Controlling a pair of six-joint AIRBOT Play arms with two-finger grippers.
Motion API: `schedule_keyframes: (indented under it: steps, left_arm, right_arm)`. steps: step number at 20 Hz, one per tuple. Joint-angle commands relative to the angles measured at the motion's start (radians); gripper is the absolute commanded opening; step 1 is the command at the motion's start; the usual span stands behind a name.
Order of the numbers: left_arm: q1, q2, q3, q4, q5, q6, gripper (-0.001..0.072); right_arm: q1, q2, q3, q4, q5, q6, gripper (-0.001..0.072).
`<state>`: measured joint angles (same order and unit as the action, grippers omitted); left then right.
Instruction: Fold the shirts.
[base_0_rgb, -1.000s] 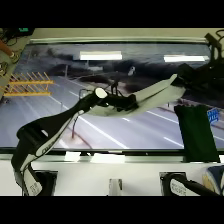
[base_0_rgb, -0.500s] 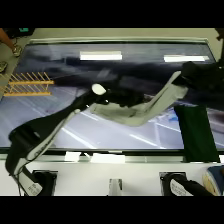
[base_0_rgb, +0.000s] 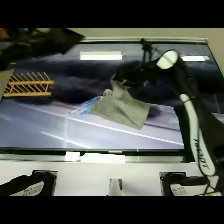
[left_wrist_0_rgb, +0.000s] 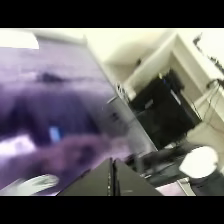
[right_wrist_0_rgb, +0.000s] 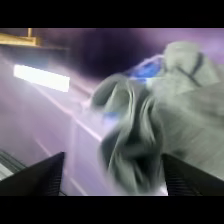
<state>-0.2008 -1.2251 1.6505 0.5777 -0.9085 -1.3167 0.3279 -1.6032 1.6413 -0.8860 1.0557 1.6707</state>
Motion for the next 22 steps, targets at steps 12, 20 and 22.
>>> schedule_keyframes:
  steps: [12,20,22]
  left_arm:
    - [0.069,0.153,-0.024,0.166,-0.124,-0.031,0.0032]
    - [0.069,0.153,-0.053,0.165,-0.124,-0.065,0.0032]
    - [0.069,0.154,-0.053,0.164,-0.125,-0.069,0.0032]
  right_arm:
    - [-0.481,0.001,-0.217,-0.272,0.436,0.001,0.0625]
    - [-0.348,-0.091,-0.459,-0.095,0.174,-0.053,0.0626]
    - [-0.326,-0.116,-0.459,-0.054,0.130,-0.055,0.0600]
